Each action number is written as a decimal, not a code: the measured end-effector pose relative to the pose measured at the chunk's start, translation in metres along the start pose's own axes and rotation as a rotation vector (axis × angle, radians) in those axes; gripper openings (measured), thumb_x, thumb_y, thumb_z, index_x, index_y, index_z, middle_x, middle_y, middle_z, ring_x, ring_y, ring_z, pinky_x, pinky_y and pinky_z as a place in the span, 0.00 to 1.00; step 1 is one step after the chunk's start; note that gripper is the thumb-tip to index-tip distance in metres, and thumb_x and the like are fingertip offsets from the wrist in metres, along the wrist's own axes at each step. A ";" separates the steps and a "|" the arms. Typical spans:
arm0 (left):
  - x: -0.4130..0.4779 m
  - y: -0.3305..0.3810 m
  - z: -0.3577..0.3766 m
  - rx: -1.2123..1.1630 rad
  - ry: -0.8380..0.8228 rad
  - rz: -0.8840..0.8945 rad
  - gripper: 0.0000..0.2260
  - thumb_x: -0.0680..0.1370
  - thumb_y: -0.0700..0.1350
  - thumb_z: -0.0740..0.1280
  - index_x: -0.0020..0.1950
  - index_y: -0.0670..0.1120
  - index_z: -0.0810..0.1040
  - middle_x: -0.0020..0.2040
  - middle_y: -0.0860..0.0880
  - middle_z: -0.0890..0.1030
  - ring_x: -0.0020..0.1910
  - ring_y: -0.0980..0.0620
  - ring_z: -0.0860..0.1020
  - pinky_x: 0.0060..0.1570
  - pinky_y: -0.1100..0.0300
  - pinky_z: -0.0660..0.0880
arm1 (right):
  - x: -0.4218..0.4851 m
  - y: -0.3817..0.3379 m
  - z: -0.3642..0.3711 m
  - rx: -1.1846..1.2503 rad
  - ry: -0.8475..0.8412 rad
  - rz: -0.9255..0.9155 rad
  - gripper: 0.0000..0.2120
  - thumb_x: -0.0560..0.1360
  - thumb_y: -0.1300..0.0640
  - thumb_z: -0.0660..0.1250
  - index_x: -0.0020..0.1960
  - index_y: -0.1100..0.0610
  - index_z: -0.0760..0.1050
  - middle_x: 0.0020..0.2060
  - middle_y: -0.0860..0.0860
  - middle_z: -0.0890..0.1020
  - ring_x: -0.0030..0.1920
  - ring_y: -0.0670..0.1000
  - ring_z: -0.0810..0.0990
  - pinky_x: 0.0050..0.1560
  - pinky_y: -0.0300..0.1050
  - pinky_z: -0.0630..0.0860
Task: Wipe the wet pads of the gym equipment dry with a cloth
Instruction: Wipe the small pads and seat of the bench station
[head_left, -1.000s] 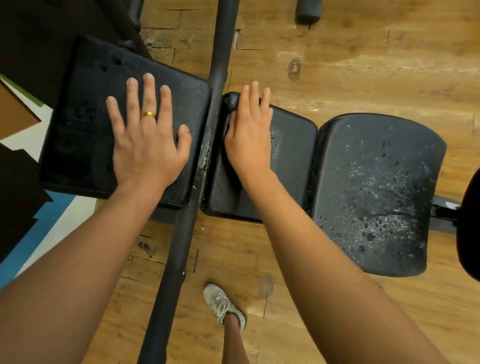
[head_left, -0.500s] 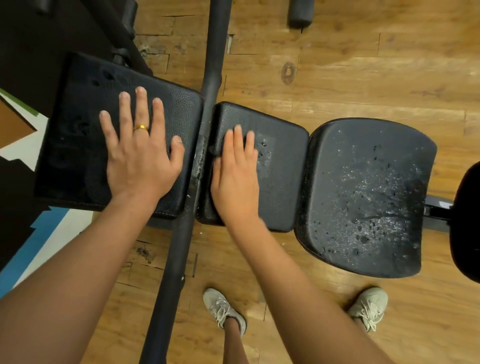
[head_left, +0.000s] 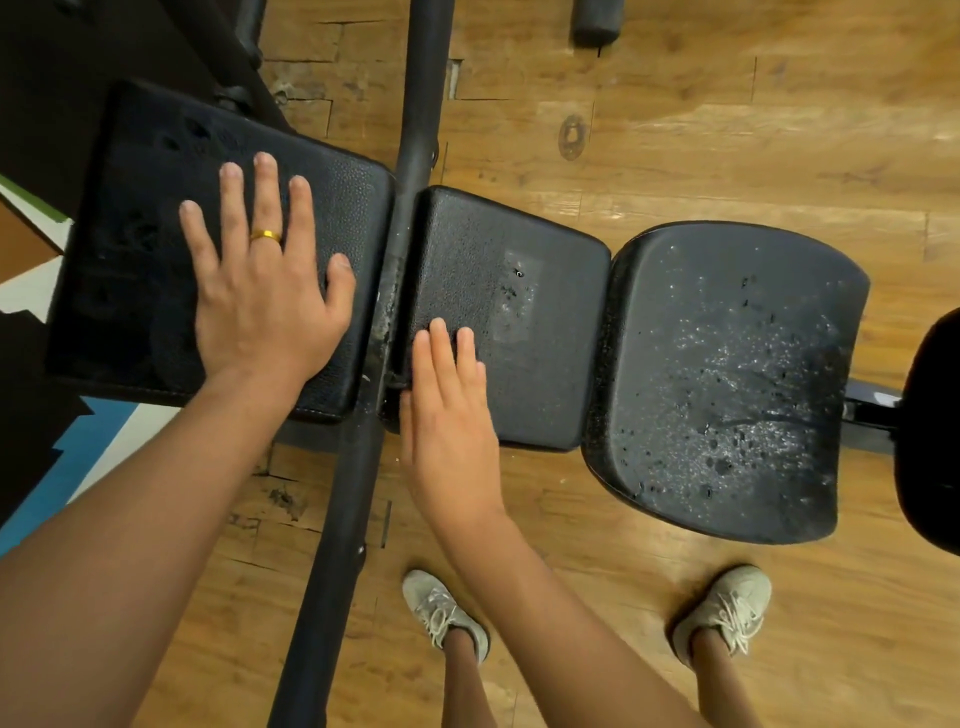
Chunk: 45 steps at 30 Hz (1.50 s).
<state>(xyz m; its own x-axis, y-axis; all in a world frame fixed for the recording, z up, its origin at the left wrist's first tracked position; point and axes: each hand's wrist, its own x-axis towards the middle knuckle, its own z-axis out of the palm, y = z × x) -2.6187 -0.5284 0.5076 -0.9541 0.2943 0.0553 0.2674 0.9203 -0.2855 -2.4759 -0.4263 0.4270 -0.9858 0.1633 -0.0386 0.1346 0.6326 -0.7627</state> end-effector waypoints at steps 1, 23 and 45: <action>0.000 0.000 0.000 -0.003 0.001 0.001 0.29 0.84 0.54 0.53 0.82 0.42 0.54 0.82 0.39 0.53 0.81 0.38 0.49 0.77 0.34 0.48 | 0.004 0.006 -0.003 -0.006 -0.012 -0.015 0.26 0.84 0.59 0.56 0.81 0.60 0.56 0.81 0.55 0.56 0.82 0.57 0.46 0.81 0.52 0.45; 0.001 0.000 -0.002 -0.016 -0.012 0.001 0.29 0.84 0.54 0.54 0.82 0.42 0.54 0.82 0.39 0.52 0.81 0.38 0.49 0.77 0.33 0.48 | -0.002 -0.002 -0.004 -0.011 -0.015 -0.086 0.33 0.78 0.67 0.62 0.80 0.61 0.57 0.81 0.56 0.57 0.81 0.59 0.47 0.79 0.53 0.43; 0.002 0.000 0.000 -0.015 -0.004 -0.005 0.29 0.84 0.53 0.55 0.82 0.41 0.55 0.82 0.39 0.53 0.81 0.38 0.49 0.77 0.33 0.48 | 0.108 0.170 -0.114 -0.277 -0.282 -0.543 0.25 0.85 0.61 0.55 0.80 0.64 0.57 0.81 0.58 0.57 0.81 0.62 0.47 0.80 0.61 0.52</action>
<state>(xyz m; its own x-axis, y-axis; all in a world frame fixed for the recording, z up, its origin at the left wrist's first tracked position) -2.6202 -0.5283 0.5082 -0.9559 0.2889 0.0527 0.2648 0.9254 -0.2710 -2.5480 -0.2144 0.3669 -0.9044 -0.4127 0.1081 -0.4038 0.7463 -0.5291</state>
